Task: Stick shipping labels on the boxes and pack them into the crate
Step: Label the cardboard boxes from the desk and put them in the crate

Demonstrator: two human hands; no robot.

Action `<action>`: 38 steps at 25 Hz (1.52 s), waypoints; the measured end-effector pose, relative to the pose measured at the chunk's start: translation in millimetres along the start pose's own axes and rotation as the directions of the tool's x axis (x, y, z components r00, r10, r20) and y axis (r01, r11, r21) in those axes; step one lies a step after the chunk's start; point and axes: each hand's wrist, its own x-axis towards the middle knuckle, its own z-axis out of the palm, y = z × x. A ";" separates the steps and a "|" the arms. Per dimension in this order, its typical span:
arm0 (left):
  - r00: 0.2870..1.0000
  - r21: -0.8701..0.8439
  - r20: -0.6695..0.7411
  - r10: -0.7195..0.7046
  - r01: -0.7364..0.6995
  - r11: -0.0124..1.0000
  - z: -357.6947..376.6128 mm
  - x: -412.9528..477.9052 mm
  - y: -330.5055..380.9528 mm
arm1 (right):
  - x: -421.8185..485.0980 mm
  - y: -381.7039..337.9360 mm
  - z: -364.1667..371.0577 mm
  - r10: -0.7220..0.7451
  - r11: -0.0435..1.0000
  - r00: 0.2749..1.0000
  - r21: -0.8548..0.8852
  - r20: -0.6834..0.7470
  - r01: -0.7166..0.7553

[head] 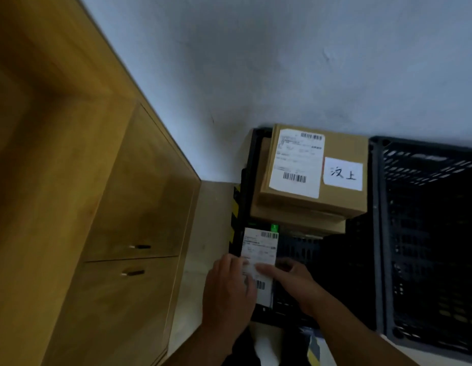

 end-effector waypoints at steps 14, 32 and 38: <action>1.000 0.011 0.025 -0.016 0.016 1.000 7.4 7.8 -9.9 | 21.7 6.7 19.8 -0.073 0.997 0.997 -0.004 0.039 0.073; 0.980 -0.332 -0.075 -0.185 0.150 0.931 -51.3 88.9 62.8 | -40.7 -24.3 -69.4 -0.192 0.961 0.640 -0.011 -0.744 0.275; 0.990 -0.482 -0.084 -0.112 0.058 0.874 -66.0 142.0 106.5 | -49.3 -109.3 -124.1 -0.306 0.855 0.561 0.037 -0.769 0.517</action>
